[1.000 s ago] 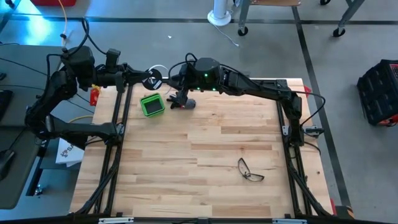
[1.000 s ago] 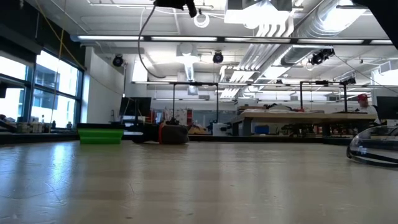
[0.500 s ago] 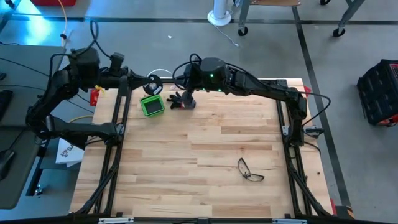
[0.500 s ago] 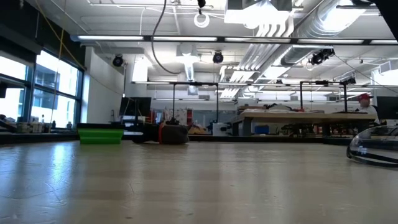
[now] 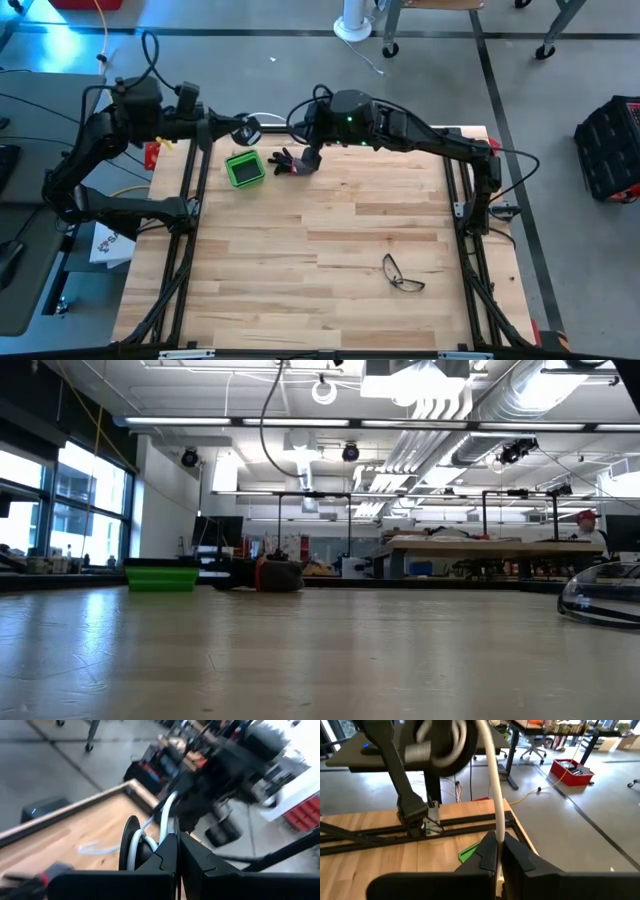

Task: Coil cords
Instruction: Coil the white wire on the spool

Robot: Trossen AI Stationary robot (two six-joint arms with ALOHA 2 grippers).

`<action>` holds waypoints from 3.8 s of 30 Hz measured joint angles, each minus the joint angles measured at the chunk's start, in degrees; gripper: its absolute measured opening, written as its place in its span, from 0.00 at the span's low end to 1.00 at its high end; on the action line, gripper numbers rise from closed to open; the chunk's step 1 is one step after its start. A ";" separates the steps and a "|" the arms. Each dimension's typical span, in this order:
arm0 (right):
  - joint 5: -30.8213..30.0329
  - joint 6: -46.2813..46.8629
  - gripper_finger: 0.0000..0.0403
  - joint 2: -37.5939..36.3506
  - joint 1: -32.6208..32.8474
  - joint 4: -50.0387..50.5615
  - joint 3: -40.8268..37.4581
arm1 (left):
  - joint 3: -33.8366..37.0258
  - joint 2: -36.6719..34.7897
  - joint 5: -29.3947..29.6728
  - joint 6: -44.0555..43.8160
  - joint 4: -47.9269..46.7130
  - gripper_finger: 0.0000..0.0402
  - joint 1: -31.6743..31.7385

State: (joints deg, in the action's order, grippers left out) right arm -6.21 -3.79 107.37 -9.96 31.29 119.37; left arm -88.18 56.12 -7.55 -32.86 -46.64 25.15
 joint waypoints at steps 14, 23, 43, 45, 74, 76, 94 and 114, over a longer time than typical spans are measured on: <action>1.37 2.36 0.00 0.54 3.30 -4.31 0.00 | 0.00 3.37 -1.74 -2.42 15.59 0.00 1.49; 1.48 3.76 0.00 0.70 4.90 -8.85 0.00 | 0.00 7.83 -5.29 -5.11 25.91 0.00 1.46; 4.11 3.32 0.01 0.76 6.90 -18.87 0.01 | -0.04 11.21 -15.73 -21.32 31.64 0.00 -1.86; 3.59 3.57 0.03 0.76 7.12 -19.30 0.02 | -0.04 11.19 -16.06 -22.19 31.60 0.00 -2.20; -0.86 3.49 0.32 4.10 7.42 -17.83 0.00 | -0.03 7.74 -17.86 -21.35 36.39 0.00 1.47; -0.83 3.34 0.32 4.09 7.32 -17.77 0.00 | -0.03 6.77 -17.87 -20.35 34.52 0.00 2.31; -8.40 -0.14 0.32 4.06 6.87 -16.49 0.00 | -0.04 1.25 -17.42 -19.00 30.99 0.00 7.61; -1.29 0.50 0.32 4.04 5.62 -12.02 0.00 | -0.04 0.20 -17.40 -18.45 31.00 0.00 7.61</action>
State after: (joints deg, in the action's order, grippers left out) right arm -7.50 -3.28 111.42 -4.34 19.27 119.37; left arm -88.23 56.32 -24.95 -51.31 -15.64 32.75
